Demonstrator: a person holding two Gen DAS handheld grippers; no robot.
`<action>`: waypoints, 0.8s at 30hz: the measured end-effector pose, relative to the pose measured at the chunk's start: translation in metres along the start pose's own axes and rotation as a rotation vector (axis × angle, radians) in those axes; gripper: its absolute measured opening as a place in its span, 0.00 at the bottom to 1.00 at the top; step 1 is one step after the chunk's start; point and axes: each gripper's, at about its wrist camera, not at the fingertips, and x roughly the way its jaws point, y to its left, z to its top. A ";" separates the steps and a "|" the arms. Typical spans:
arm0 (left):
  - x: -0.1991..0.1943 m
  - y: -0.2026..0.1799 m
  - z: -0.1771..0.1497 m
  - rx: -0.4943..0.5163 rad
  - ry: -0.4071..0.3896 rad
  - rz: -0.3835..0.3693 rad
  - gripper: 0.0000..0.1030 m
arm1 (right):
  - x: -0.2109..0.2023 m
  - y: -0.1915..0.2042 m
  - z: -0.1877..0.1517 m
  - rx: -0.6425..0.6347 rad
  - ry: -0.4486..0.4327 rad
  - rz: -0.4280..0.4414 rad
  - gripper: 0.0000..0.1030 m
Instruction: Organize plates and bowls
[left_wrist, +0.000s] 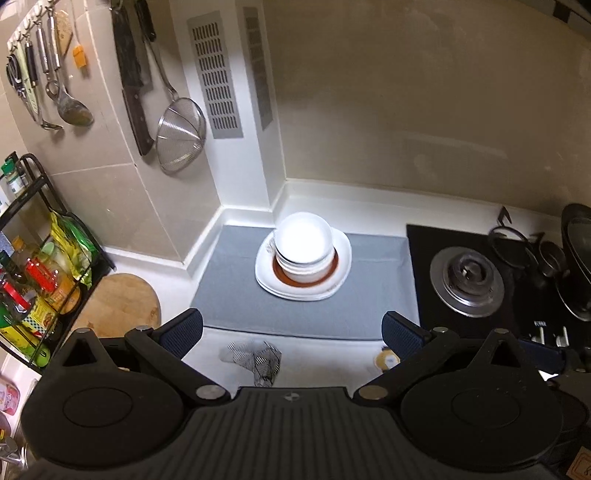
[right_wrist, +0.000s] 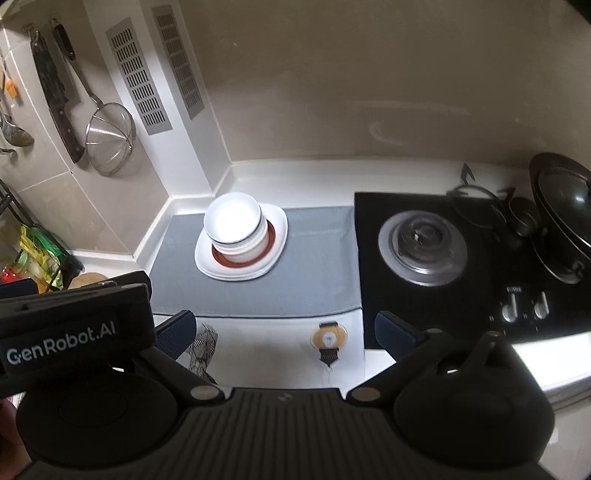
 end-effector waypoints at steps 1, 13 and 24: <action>-0.002 -0.002 -0.002 0.001 0.001 -0.002 1.00 | -0.002 -0.002 -0.002 -0.001 0.001 -0.003 1.00; -0.016 -0.023 -0.012 0.029 -0.001 0.000 1.00 | -0.014 -0.026 -0.013 0.018 0.003 0.017 1.00; -0.021 -0.033 -0.015 0.031 -0.001 0.014 0.99 | -0.019 -0.036 -0.016 0.007 -0.008 0.019 1.00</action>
